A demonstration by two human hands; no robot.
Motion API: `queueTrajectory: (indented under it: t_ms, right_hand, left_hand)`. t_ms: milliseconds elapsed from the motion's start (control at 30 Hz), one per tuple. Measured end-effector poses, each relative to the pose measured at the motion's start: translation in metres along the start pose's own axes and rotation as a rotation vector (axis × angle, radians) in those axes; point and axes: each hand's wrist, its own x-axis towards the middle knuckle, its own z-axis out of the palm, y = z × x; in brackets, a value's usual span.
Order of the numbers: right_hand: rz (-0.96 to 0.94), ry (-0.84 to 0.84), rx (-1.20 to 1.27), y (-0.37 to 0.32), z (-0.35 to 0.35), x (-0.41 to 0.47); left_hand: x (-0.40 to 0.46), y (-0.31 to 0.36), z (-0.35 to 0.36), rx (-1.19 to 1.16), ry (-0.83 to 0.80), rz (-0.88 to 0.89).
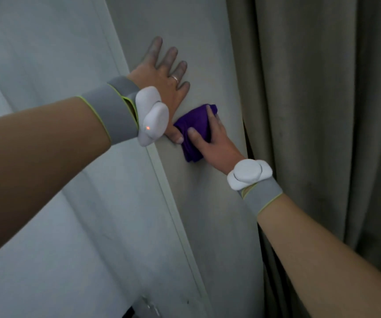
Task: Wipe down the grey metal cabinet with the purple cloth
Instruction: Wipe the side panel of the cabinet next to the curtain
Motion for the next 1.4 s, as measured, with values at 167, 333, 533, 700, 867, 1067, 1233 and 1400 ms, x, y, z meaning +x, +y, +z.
queueTrajectory:
  t_ms: [167, 333, 533, 700, 867, 1067, 1233, 1400]
  right_hand:
    - [0.154, 0.021, 0.081, 0.032, 0.022, -0.039]
    - [0.248, 0.007, 0.100, 0.067, 0.042, -0.073]
    - [0.402, -0.032, 0.142, 0.121, 0.062, -0.125]
    - [0.513, -0.043, 0.223, 0.163, 0.072, -0.153]
    - [0.544, -0.041, 0.203, 0.169, 0.069, -0.148]
    - [0.455, 0.076, 0.200, 0.133, 0.044, -0.068]
    - [0.202, 0.069, 0.138, 0.085, 0.011, 0.000]
    - [0.047, 0.096, 0.072, 0.065, -0.005, 0.032]
  left_hand:
    - [-0.005, 0.041, 0.003, 0.004, -0.076, 0.106]
    - [0.002, 0.103, 0.011, 0.009, -0.128, 0.212]
    - [0.011, 0.152, 0.016, -0.018, -0.182, 0.287]
    - [0.017, 0.173, 0.017, -0.040, -0.203, 0.292]
    - [0.021, 0.168, 0.020, -0.108, -0.156, 0.287]
    - [0.022, 0.155, 0.016, -0.183, -0.093, 0.299]
    - [0.034, 0.125, 0.000, -0.169, -0.064, 0.185]
    - [0.059, 0.088, -0.007, -0.063, -0.072, 0.082]
